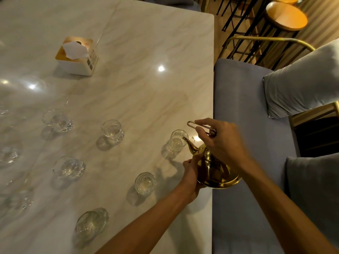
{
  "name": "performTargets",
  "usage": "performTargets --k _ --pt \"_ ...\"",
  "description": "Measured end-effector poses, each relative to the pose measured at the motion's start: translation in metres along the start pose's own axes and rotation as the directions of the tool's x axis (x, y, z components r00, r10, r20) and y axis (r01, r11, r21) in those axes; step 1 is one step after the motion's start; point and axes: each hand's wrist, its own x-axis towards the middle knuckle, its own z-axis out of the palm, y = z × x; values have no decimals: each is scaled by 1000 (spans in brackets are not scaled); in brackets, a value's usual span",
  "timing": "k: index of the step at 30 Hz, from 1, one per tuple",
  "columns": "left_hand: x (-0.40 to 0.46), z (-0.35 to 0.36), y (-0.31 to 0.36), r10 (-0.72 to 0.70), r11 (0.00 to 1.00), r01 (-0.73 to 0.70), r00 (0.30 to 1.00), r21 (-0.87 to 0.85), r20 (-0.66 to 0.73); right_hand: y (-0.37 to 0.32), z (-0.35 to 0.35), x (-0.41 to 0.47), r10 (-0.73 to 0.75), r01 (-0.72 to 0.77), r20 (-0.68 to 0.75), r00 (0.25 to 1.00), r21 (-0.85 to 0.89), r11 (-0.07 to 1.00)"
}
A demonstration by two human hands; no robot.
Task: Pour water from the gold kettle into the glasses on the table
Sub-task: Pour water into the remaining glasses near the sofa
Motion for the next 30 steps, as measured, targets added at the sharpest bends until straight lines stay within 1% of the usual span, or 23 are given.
performTargets --k 6,13,17,30 --pt "-4 -2 5 -19 1000 20 998 -9 56 -3 2 11 -19 21 45 999 -51 998" --pt "-4 -7 8 -81 997 82 992 1 95 -5 5 18 -12 22 112 994 -84 996" --pt "-6 -10 11 -115 993 114 985 10 126 -5 6 20 1 10 127 992 -86 996" --pt "-7 -9 15 -98 993 108 978 -44 186 -10 5 29 10 5 130 991 -115 993"
